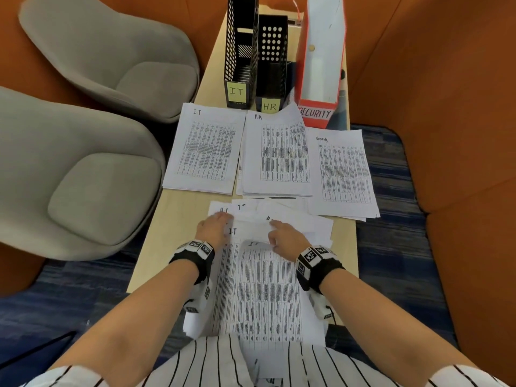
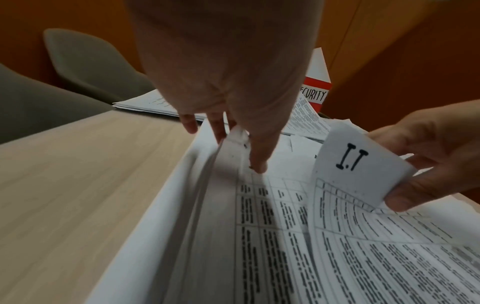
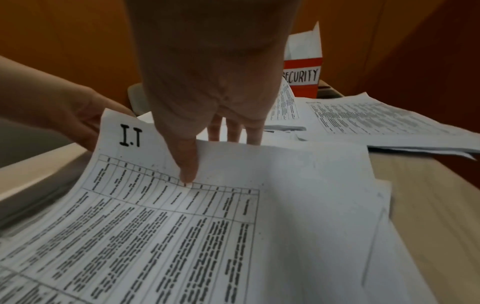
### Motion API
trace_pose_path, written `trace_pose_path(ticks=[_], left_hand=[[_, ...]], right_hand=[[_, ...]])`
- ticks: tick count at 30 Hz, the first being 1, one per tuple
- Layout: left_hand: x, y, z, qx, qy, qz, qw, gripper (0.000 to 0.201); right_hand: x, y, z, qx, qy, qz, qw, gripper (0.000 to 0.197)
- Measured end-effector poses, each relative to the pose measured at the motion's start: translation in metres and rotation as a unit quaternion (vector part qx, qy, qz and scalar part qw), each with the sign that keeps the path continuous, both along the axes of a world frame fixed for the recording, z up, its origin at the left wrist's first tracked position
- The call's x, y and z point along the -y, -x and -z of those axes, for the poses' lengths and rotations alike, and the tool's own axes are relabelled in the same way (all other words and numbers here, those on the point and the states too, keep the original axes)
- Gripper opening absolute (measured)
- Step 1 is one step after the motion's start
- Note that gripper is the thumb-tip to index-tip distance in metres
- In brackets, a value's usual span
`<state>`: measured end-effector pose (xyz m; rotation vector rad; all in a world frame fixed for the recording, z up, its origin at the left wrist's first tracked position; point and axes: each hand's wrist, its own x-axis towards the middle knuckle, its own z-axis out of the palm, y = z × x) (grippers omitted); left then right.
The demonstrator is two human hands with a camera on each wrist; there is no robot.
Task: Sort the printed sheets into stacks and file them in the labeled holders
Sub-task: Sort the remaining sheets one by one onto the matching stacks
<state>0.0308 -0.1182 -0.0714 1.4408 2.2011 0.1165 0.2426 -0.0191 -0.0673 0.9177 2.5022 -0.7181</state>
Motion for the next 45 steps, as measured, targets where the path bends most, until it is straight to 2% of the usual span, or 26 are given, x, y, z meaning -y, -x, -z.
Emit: trace_pose_path(ticks=[2, 5, 7, 8, 10, 12, 15, 16, 17, 19, 21, 23, 26, 28, 30, 31, 32, 33, 34, 35, 36, 38, 39, 41, 43, 45], left_hand=[[-0.005, -0.001, -0.003, 0.014, 0.076, 0.024, 0.997, 0.051], [-0.01, 0.0, -0.006, -0.025, 0.031, -0.014, 0.999, 0.027], [-0.01, 0.003, -0.008, -0.01, -0.008, -0.041, 0.999, 0.021], [-0.01, 0.004, -0.009, 0.033, -0.038, -0.052, 0.997, 0.019], [-0.007, -0.001, -0.02, 0.183, -0.072, -0.054, 0.979, 0.013], [-0.003, -0.011, -0.034, 0.349, -0.034, -0.047, 0.935, 0.01], [0.004, -0.016, -0.042, 0.489, -0.001, -0.14, 0.861, 0.025], [0.005, -0.012, -0.038, 0.485, -0.031, -0.193, 0.852, 0.037], [0.005, -0.006, -0.035, 0.442, -0.062, -0.24, 0.862, 0.044], [0.002, 0.008, -0.024, 0.319, -0.09, -0.267, 0.905, 0.041], [-0.004, 0.017, -0.016, 0.232, -0.023, -0.185, 0.955, 0.036], [-0.012, 0.02, -0.015, 0.168, 0.053, -0.076, 0.981, 0.038], [-0.02, 0.019, -0.024, 0.117, 0.029, -0.017, 0.993, 0.03], [-0.022, 0.014, -0.034, 0.139, -0.001, -0.015, 0.99, 0.017], [-0.019, 0.003, -0.042, 0.257, 0.043, -0.003, 0.965, 0.006], [-0.016, -0.006, -0.046, 0.359, 0.082, -0.021, 0.929, 0.002], [-0.011, -0.013, -0.05, 0.461, 0.109, -0.066, 0.878, 0.005], [-0.009, -0.017, -0.052, 0.523, 0.111, -0.124, 0.836, 0.015], [-0.008, -0.018, -0.05, 0.534, 0.09, -0.181, 0.821, 0.027], [-0.009, -0.017, -0.046, 0.508, 0.059, -0.224, 0.83, 0.034], [-0.01, -0.013, -0.041, 0.447, 0.031, -0.243, 0.86, 0.034], [-0.007, -0.002, -0.028, 0.285, 0.044, -0.182, 0.94, 0.024], [-0.004, -0.001, -0.025, 0.231, 0.075, -0.127, 0.962, 0.023], [0.003, -0.005, -0.016, 0.207, 0.13, -0.06, 0.968, 0.021], [0.009, -0.014, -0.012, 0.215, 0.14, -0.059, 0.965, 0.014], [0.012, -0.021, -0.006, 0.179, 0.124, -0.05, 0.975, 0.012]], right_hand=[[0.0, 0.003, -0.001, -0.006, 0.019, 0.017, 1.0, 0.007], [-0.001, 0.002, -0.003, -0.027, 0.049, 0.034, 0.998, 0.007], [-0.003, -0.004, -0.004, -0.058, 0.063, 0.053, 0.995, 0.005], [-0.004, -0.006, -0.005, -0.084, 0.065, 0.058, 0.993, 0.004], [-0.004, -0.005, -0.012, -0.15, 0.074, 0.052, 0.985, 0.005], [-0.001, 0.0, -0.02, -0.181, 0.117, 0.084, 0.973, 0.019], [0.002, 0.008, -0.026, -0.195, 0.144, 0.167, 0.956, 0.024], [0.002, 0.008, -0.027, -0.189, 0.144, 0.174, 0.956, 0.029], [0.002, 0.008, -0.027, -0.178, 0.151, 0.173, 0.957, 0.037], [0.001, 0.006, -0.029, -0.143, 0.167, 0.133, 0.966, 0.048], [0.004, 0.006, -0.029, -0.103, 0.17, 0.062, 0.978, 0.037], [0.008, 0.006, -0.029, -0.071, 0.152, 0.011, 0.986, 0.019], [0.008, 0.003, -0.026, -0.075, 0.142, 0.017, 0.987, 0.012], [0.005, 0.0, -0.022, -0.119, 0.089, 0.03, 0.988, 0.019], [0.003, -0.002, -0.024, -0.19, 0.024, 0.048, 0.98, 0.02], [0.003, -0.001, -0.024, -0.222, 0.013, 0.057, 0.973, 0.017], [0.004, -0.001, -0.029, -0.234, 0.032, 0.073, 0.969, 0.017], [0.006, -0.001, -0.032, -0.23, 0.074, 0.095, 0.966, 0.018], [0.009, -0.002, -0.036, -0.206, 0.118, 0.109, 0.965, 0.02], [0.011, -0.004, -0.039, -0.176, 0.147, 0.109, 0.967, 0.026], [0.012, -0.006, -0.04, -0.147, 0.163, 0.089, 0.972, 0.035], [0.014, -0.01, -0.043, -0.109, 0.176, 0.025, 0.978, 0.043], [0.014, -0.011, -0.044, -0.097, 0.175, 0.001, 0.98, 0.037], [0.014, -0.014, -0.046, -0.091, 0.159, -0.001, 0.983, 0.025], [0.012, -0.018, -0.046, -0.104, 0.103, 0.045, 0.988, 0.025], [0.004, -0.022, -0.048, -0.107, 0.028, 0.103, 0.988, 0.026]])
